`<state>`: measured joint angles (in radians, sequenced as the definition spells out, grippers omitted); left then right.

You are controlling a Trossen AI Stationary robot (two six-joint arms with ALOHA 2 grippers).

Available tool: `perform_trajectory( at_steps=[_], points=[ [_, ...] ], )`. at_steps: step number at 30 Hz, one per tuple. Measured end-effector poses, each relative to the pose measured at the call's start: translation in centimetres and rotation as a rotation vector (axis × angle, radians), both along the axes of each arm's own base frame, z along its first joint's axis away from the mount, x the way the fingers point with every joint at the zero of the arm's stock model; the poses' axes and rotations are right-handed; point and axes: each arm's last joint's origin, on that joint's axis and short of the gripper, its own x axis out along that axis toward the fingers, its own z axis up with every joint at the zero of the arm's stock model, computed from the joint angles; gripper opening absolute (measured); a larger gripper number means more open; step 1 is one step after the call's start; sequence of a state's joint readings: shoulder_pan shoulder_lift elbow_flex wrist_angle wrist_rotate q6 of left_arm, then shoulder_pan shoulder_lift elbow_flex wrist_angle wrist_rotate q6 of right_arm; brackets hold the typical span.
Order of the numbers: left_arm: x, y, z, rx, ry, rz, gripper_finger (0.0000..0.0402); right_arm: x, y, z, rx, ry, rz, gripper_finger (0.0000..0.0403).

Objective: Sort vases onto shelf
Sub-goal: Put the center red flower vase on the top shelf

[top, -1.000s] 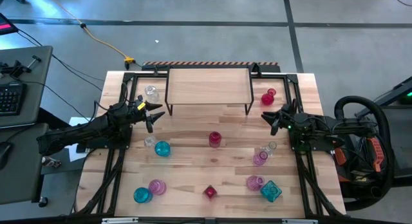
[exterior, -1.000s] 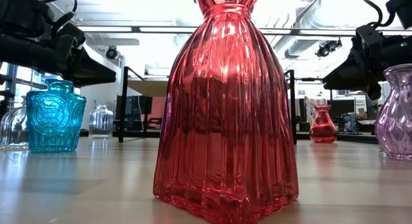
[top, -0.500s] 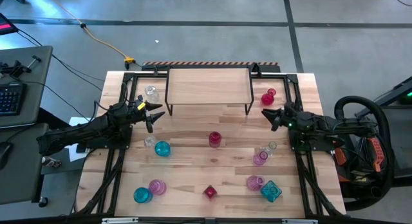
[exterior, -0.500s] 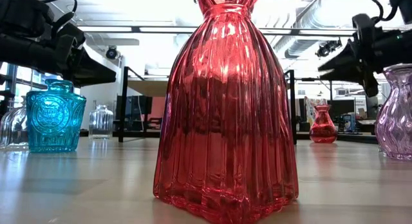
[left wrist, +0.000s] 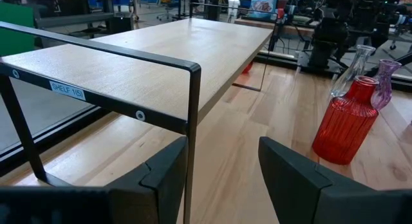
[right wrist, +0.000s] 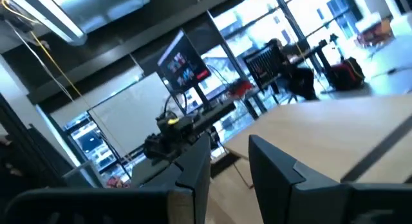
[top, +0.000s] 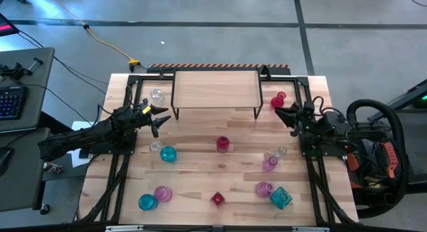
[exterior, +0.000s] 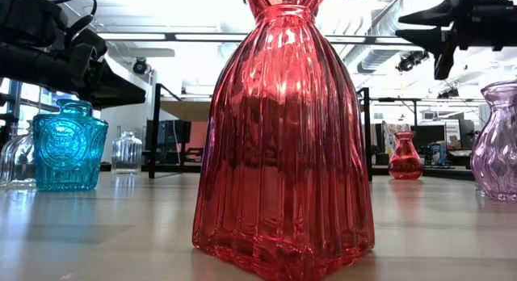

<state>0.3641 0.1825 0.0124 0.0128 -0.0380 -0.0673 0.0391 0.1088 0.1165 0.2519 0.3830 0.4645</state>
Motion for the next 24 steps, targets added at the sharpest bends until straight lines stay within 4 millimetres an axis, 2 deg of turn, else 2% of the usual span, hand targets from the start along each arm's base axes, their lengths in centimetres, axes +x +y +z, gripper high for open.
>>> perform_trajectory(
  at_steps=[4, 7, 12, 20, 24],
  points=[
    [0.0, 0.0, 0.0, 0.000, 0.000, -0.001, 0.0179, 0.2, 0.0, 0.8, -0.024, 0.005, -0.006, 0.0089],
    [0.0, 0.0, 0.0, 0.000, 0.000, 0.000, 0.0179, 0.4, 0.0, 2.4, -0.053, 0.015, -0.013, 0.0089],
    [0.0, 0.0, 0.0, 0.000, 0.000, 0.000, 0.0179, 1.4, 0.1, 5.4, -0.119, 0.160, -0.013, 0.0089],
    [0.0, 0.0, 0.0, 0.000, 0.000, 0.000, 0.0179, 5.2, 0.2, 10.5, -0.111, 0.392, 0.002, 0.0089],
    [0.0, 0.0, 0.0, 0.000, 0.000, 0.000, 0.0179, 7.4, 0.3, 12.4, -0.113, 0.526, 0.008, 0.0089]
  ],
)
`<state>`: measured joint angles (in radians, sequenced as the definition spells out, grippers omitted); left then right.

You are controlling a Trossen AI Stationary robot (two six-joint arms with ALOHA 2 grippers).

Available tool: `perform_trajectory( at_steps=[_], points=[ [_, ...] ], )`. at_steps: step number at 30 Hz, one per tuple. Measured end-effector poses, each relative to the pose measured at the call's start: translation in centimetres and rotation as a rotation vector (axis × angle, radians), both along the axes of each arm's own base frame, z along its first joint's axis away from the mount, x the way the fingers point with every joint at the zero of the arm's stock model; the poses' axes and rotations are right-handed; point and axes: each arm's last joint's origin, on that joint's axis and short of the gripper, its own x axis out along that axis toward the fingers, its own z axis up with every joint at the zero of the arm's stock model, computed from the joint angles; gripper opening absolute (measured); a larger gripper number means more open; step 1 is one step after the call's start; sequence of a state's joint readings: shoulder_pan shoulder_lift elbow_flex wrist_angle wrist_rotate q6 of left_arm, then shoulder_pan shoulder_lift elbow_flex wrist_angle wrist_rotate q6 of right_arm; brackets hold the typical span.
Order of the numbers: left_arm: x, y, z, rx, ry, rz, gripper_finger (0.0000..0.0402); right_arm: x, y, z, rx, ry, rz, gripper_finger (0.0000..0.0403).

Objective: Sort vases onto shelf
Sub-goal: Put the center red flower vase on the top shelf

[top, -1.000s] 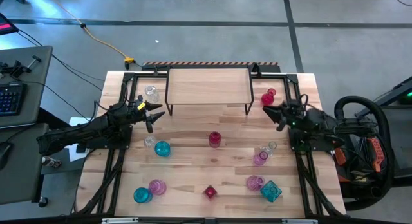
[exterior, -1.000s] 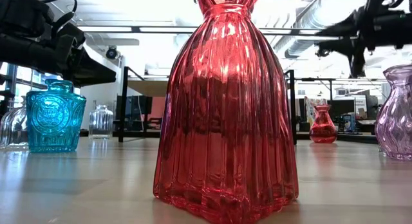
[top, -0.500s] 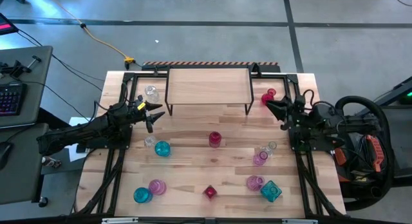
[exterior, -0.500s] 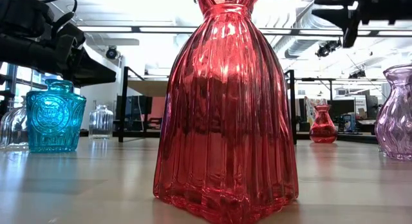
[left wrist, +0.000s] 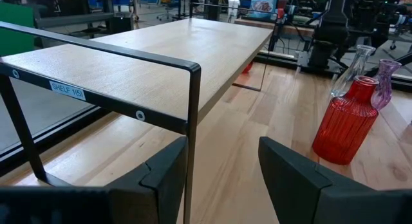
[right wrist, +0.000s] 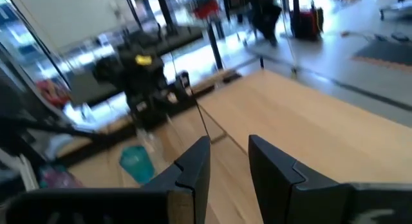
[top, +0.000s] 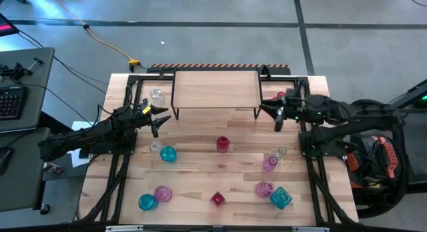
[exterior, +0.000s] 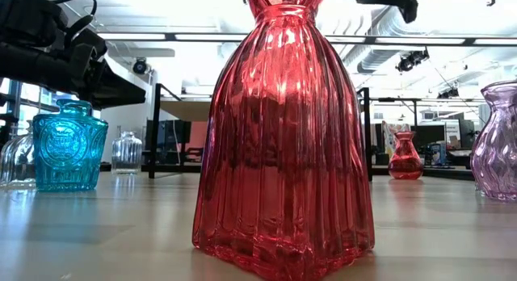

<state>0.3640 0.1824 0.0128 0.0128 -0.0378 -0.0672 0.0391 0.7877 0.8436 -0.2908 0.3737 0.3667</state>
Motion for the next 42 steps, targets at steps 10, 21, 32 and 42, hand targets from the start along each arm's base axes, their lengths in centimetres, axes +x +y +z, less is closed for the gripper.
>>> perform_trajectory(
  at_steps=[10, 21, 32, 42],
  points=[
    [0.0, 0.0, 0.0, 0.000, 0.000, 0.000, 0.0179, 5.5, 0.2, 1.6, 0.087, 0.300, -0.041, 0.0089],
    [0.0, 0.0, 0.0, 0.000, 0.000, 0.000, 0.0179, 10.9, -0.1, -0.3, 0.288, 0.518, 0.100, 0.0089],
    [0.0, 0.0, 0.0, 0.000, 0.001, 0.000, 0.0179, 14.5, -2.0, -4.8, 0.409, 0.670, 0.090, 0.0089],
    [0.0, 0.0, 0.0, 0.000, 0.000, 0.000, 0.0179, 16.7, -1.2, -7.5, 0.451, 0.721, 0.161, 0.0089]
  ],
)
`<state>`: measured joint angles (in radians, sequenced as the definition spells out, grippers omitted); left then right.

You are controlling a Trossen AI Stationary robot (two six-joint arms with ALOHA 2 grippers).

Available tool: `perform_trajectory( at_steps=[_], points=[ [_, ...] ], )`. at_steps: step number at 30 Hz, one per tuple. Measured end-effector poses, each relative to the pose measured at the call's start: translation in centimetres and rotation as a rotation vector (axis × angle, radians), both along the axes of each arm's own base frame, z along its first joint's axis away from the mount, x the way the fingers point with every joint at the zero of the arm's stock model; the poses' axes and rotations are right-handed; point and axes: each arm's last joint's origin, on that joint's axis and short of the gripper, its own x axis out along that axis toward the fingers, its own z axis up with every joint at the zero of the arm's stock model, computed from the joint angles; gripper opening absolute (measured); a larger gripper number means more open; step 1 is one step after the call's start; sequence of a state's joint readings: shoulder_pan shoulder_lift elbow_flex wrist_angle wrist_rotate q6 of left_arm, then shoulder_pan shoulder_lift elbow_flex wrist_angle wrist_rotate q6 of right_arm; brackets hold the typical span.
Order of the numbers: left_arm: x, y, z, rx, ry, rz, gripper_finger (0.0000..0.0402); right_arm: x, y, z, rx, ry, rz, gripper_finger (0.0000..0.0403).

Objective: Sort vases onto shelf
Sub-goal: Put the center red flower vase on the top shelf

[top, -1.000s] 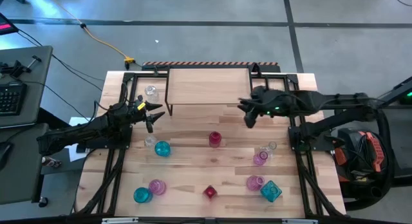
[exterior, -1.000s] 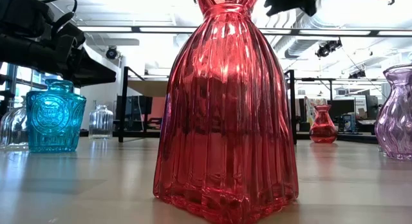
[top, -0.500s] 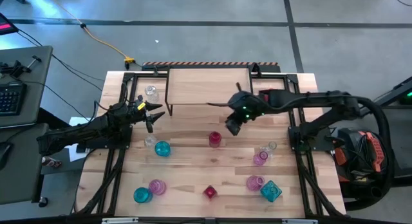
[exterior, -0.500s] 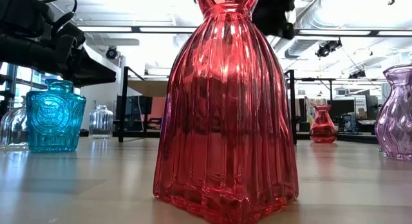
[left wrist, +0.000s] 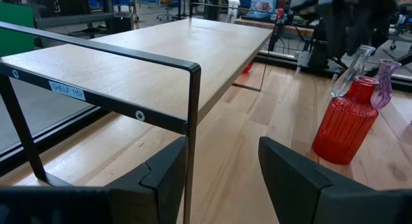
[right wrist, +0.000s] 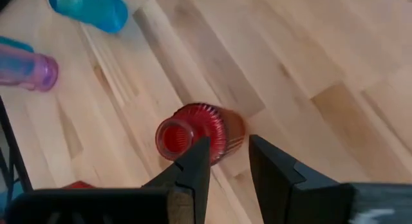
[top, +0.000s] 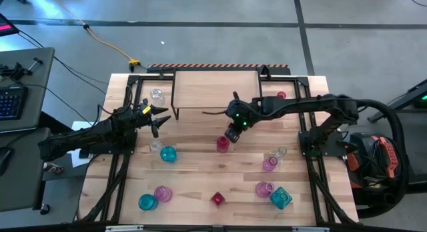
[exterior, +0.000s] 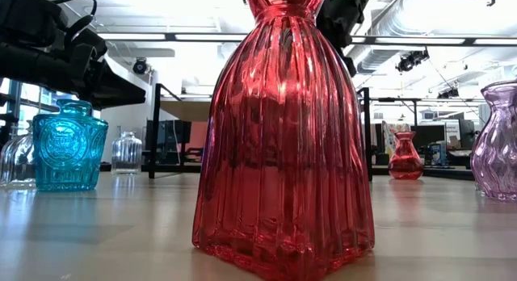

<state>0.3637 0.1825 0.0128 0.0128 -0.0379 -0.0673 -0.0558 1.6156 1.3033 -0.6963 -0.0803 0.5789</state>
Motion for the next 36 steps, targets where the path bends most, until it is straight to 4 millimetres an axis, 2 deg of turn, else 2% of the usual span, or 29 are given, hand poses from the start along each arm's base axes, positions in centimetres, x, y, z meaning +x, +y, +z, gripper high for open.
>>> perform_trajectory(
  at_steps=[15, 36],
  points=[
    [0.0, 0.0, 0.0, 0.000, 0.000, 0.000, 0.0179, 1.1, 1.7, -0.8, -0.034, -0.028, 0.054, 0.0089],
    [0.0, 0.0, 0.0, 0.000, 0.000, 0.000, 0.0179, 2.2, 2.1, -2.8, -0.017, 0.016, 0.057, 0.0089]
  ],
)
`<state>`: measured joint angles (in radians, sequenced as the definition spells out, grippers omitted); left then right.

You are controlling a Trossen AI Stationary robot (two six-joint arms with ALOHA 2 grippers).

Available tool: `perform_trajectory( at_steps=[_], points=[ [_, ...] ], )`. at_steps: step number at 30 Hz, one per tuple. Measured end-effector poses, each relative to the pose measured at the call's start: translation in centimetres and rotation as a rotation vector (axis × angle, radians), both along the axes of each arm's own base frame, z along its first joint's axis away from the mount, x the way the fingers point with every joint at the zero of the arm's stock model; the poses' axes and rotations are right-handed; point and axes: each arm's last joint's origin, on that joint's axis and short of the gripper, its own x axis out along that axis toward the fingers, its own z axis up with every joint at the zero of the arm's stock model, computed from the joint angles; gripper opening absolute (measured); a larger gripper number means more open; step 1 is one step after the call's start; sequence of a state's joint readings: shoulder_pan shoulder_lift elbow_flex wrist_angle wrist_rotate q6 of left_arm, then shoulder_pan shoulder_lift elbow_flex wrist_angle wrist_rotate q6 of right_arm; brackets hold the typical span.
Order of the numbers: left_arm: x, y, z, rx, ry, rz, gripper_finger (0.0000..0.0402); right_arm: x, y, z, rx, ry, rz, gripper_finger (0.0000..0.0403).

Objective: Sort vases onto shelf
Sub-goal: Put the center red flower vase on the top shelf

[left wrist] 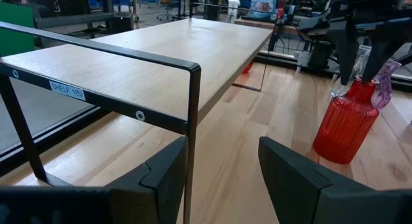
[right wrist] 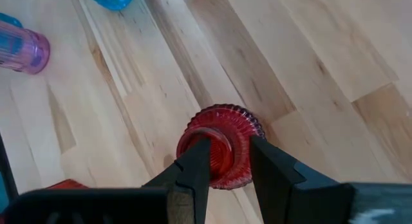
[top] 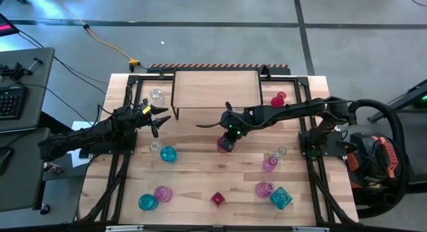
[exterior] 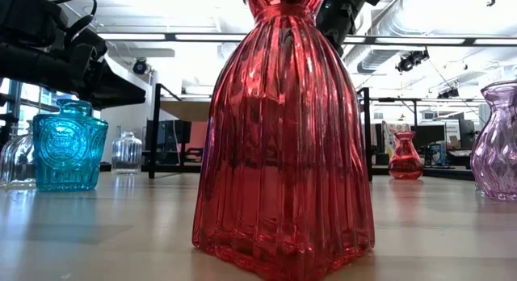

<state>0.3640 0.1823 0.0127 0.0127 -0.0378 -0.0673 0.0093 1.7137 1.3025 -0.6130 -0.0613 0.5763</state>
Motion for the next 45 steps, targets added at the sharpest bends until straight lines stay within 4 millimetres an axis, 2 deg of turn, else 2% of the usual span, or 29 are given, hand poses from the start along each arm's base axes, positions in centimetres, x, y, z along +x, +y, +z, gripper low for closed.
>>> perform_trajectory(
  at_steps=[10, 19, 23, 36, 45],
  points=[
    [0.0, 0.0, 0.0, 0.000, 0.000, -0.001, 0.0179, 0.0, 0.0, 0.0, -0.005, 0.002, -0.006, 0.0085],
    [0.0, 0.0, 0.0, 0.000, 0.000, 0.000, 0.0179, 0.0, -0.1, 0.0, -0.014, -0.001, 0.007, 0.0007],
    [0.0, 0.0, 0.0, 0.000, 0.000, -0.001, 0.0179, 0.0, -0.1, 0.0, -0.011, 0.001, 0.000, 0.0014],
    [0.0, 0.0, 0.0, 0.000, 0.000, 0.000, 0.0179, -0.2, -0.6, 0.2, -0.003, 0.006, 0.003, 0.0003],
    [0.0, 0.0, 0.0, 0.000, 0.000, 0.000, 0.0179, -1.3, -1.5, 1.3, 0.017, 0.010, -0.005, 0.0001]
  ],
)
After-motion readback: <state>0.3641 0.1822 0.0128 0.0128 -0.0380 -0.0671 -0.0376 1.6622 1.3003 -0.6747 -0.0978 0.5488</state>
